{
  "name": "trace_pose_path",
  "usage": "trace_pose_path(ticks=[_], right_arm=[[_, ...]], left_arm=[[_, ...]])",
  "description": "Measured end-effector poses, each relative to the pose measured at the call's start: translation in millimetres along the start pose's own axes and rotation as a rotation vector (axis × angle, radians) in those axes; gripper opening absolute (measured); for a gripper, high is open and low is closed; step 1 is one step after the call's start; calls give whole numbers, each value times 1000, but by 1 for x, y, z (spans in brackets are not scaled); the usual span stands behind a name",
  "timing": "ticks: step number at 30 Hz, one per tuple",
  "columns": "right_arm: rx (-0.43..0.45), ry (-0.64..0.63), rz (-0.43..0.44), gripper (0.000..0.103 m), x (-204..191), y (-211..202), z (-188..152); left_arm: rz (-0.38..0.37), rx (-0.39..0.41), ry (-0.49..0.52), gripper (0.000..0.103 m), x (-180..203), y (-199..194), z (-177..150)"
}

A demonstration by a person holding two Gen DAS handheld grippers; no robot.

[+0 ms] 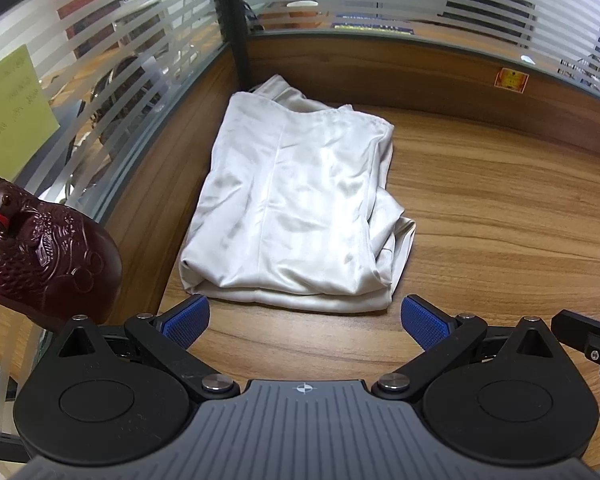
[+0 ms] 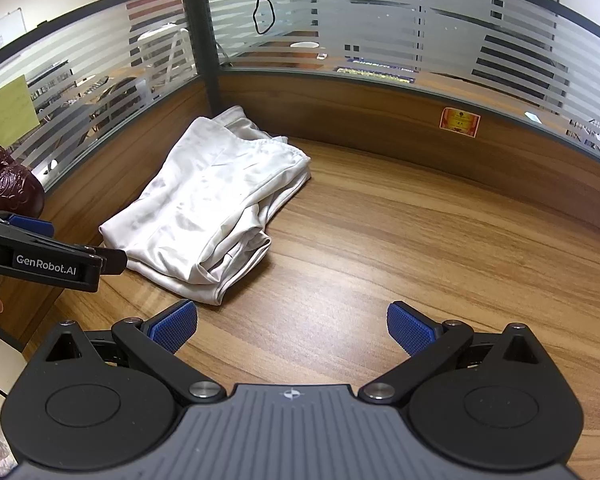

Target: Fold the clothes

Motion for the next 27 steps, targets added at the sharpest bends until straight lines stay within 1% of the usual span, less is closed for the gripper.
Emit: trace_pose_path(ticks=[11,27], right_arm=[[-15,8,1,103,0,1,-7],[-41,22,5,103,-2,6,-15]], left_arm=[[-24,-17,4,103,3,3,-7],[-31,-45,-5,103,3,12,-12]])
Point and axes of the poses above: each gripper's, at about its wrist camera, not at the fingertips, and y roughly the way its jaws point, x to its right, z to its top, the point moved 10 cm from there along y, roughly the way its jaws point, and after that the axes turned 6 degrees about -x, right-handed, at the moved point
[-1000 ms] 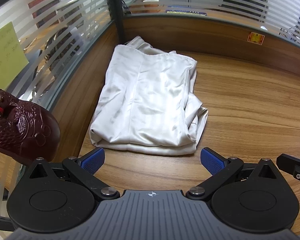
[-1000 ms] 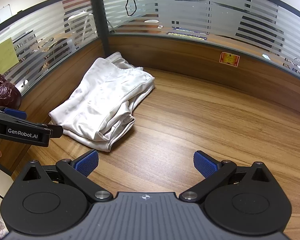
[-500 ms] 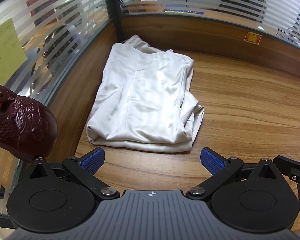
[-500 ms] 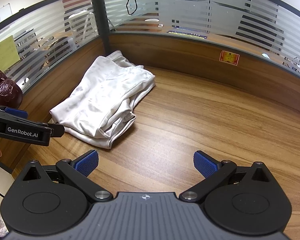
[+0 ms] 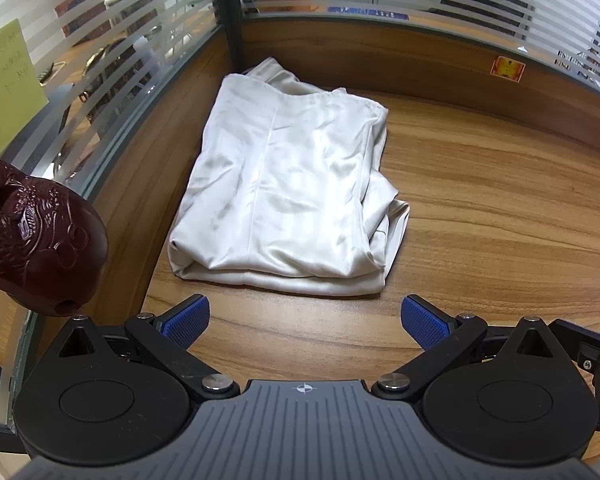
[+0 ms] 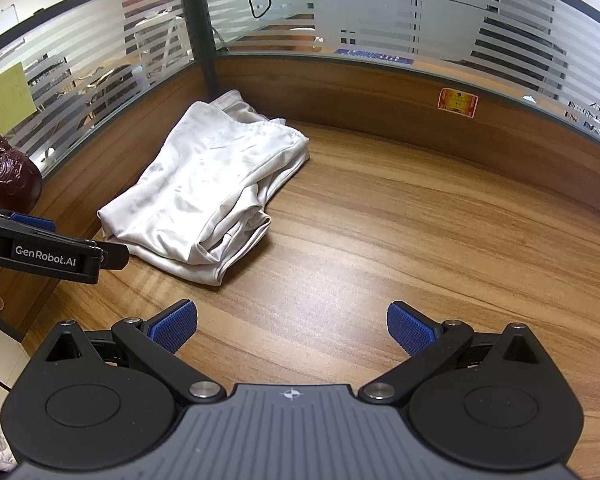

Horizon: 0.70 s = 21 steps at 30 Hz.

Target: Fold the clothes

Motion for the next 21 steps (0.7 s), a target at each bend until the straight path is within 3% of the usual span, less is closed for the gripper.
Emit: trace_pose_path(ticks=[12,21], right_arm=[[-16,8,2,103,1,6,-2],[-46,22,9,103,6,18,-3]], left_arm=[[-10,31,84,102,11,9,11],[-65,30,147,78,34,39,36]])
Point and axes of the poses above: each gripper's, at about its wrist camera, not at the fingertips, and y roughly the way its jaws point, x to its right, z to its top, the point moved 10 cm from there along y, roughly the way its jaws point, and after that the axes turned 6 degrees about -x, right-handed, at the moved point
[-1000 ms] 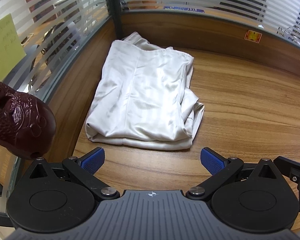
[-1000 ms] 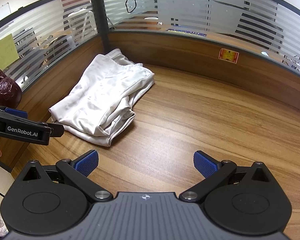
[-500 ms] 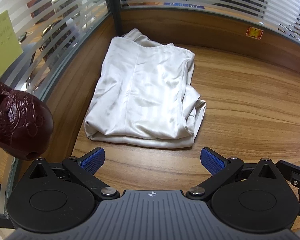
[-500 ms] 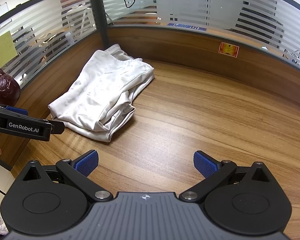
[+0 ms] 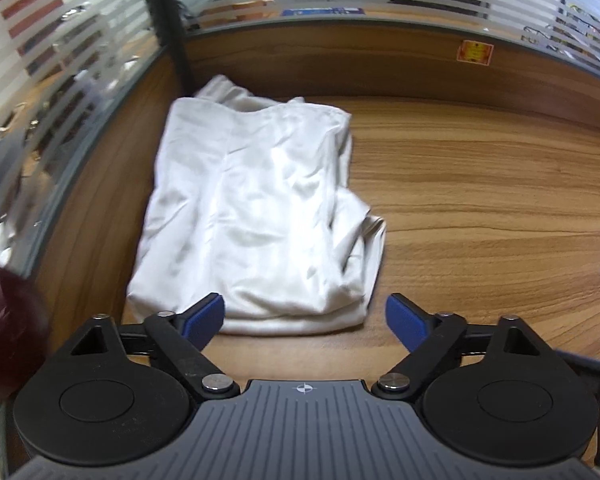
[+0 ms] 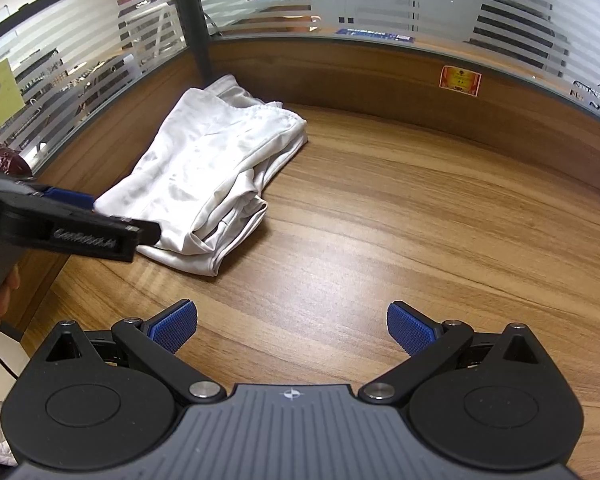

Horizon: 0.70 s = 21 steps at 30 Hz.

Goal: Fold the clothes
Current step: 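Grasp the edge of the folded cream shirt with the left gripper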

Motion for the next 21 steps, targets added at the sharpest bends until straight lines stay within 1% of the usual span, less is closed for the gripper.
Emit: trace_pose_path(ticks=[1,2,3,4,8,10,13,14,15,16,17,18,20,21], right_arm=[[-1,1,-3,103,1,1,0],[-3,4,-5,103,2,2,0],[-4,8,-8,103,3,3,1],[-6,10,-10,103,4,4,1],[-14,10,-21,103,5,4,-2],[-19,6,-27,103,6,5,-4],[-27,7,-33,103,6,4,-8],[-31,12,-34,103,7,3,-10],[-34,16,-36,103,8,3,-12],[-35,22,-39,103,9,2,-13],[-36,27,-42,103,10,1,-15],[-37,33,-45,103,12,0,-16],[-38,46,-51,103,15,-2,-19],[-38,54,-55,103,16,-3,-20]], left_arm=[[-3,-2,3,72,1,4,3],[-7,-5,6,69,2,9,6],[-15,-8,9,61,4,14,8],[-28,-14,10,57,5,19,10],[-50,-36,8,49,7,37,17],[-56,-52,5,38,8,47,18],[-72,-84,17,28,11,59,19],[-75,-89,19,27,11,62,19],[-75,-92,18,24,11,64,18],[-74,-108,14,19,10,69,16],[-81,-126,10,16,9,74,14],[-97,-148,3,11,9,78,11],[-132,-173,-22,6,9,84,6],[-145,-173,-20,3,10,84,4]])
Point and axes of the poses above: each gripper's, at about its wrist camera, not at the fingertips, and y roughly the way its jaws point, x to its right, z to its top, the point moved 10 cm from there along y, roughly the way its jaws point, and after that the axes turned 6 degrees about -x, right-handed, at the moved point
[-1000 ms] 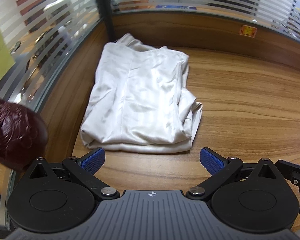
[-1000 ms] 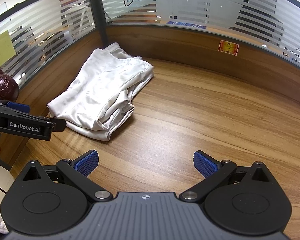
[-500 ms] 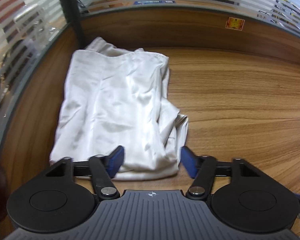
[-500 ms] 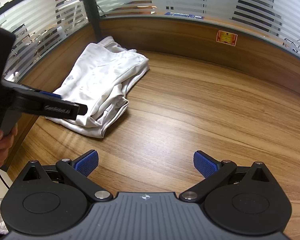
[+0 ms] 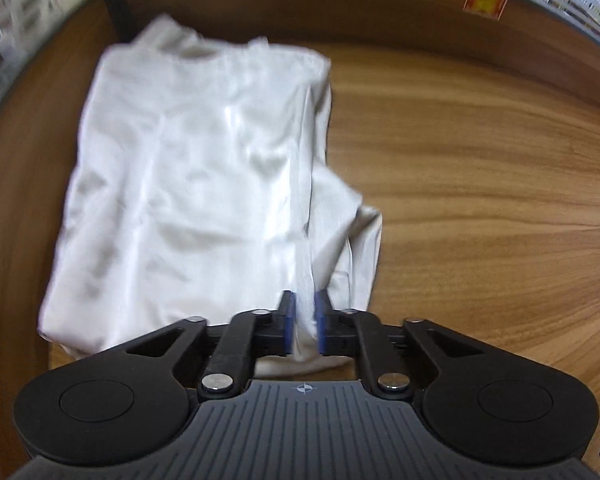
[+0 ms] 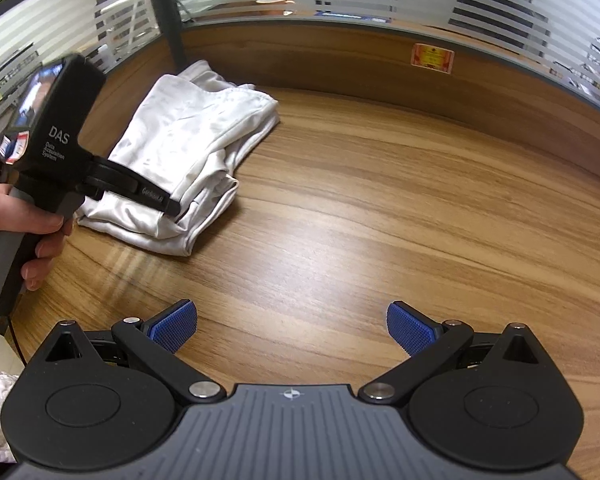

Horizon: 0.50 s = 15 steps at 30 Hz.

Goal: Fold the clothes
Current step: 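Grasp the edge of the folded cream shirt with the left gripper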

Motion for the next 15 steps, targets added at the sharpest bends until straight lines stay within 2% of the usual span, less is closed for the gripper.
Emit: trace_pose_path(ticks=[3,9,15], right_arm=[[2,21,-7,103,5,-2,-2],[3,53,-13,103,13,-3,-7],[-2,80,-19,103,23,-4,-12]], left_arm=[[-30,1,11,3,3,1,-4],[-83,6,115,2,30,-6,-13],[-137,25,148,2,55,-22,-14]])
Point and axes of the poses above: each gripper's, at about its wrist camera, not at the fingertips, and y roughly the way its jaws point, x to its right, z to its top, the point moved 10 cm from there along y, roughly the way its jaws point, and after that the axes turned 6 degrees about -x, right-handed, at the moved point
